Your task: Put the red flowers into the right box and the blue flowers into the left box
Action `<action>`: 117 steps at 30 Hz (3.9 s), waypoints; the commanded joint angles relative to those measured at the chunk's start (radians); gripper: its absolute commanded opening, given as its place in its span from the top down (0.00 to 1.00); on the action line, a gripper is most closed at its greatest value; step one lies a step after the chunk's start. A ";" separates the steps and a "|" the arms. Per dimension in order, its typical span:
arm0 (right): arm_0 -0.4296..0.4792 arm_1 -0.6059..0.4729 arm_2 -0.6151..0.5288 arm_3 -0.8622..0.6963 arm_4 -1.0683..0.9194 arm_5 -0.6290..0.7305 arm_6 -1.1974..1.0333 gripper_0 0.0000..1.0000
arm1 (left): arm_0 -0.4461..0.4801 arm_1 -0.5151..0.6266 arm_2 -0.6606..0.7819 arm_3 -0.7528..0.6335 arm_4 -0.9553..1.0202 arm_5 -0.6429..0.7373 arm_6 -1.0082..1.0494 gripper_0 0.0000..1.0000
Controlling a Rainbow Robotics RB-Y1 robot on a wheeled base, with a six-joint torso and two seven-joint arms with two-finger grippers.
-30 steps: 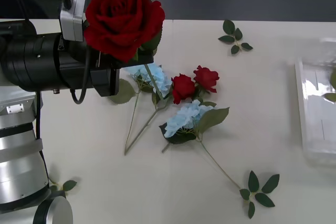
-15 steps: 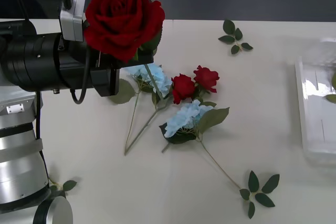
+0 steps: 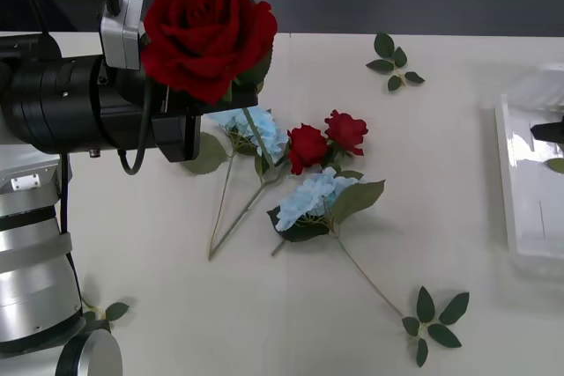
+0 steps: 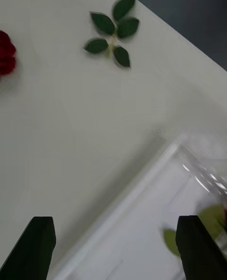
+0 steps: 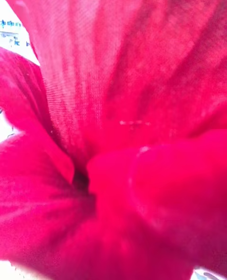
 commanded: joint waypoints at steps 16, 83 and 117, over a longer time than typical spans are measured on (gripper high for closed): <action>0.007 0.031 0.382 -0.043 -0.399 -0.463 0.060 0.25 | -0.021 0.002 -0.014 -0.028 0.003 0.001 0.060 1.00; -0.089 0.187 0.911 -0.038 -0.456 -0.906 0.137 1.00 | -0.021 0.002 -0.014 -0.028 0.003 0.001 0.060 1.00; 0.067 0.121 0.066 -0.141 -0.620 -0.122 0.106 1.00 | 0.065 0.013 -0.020 -0.040 -0.036 -0.047 0.067 0.00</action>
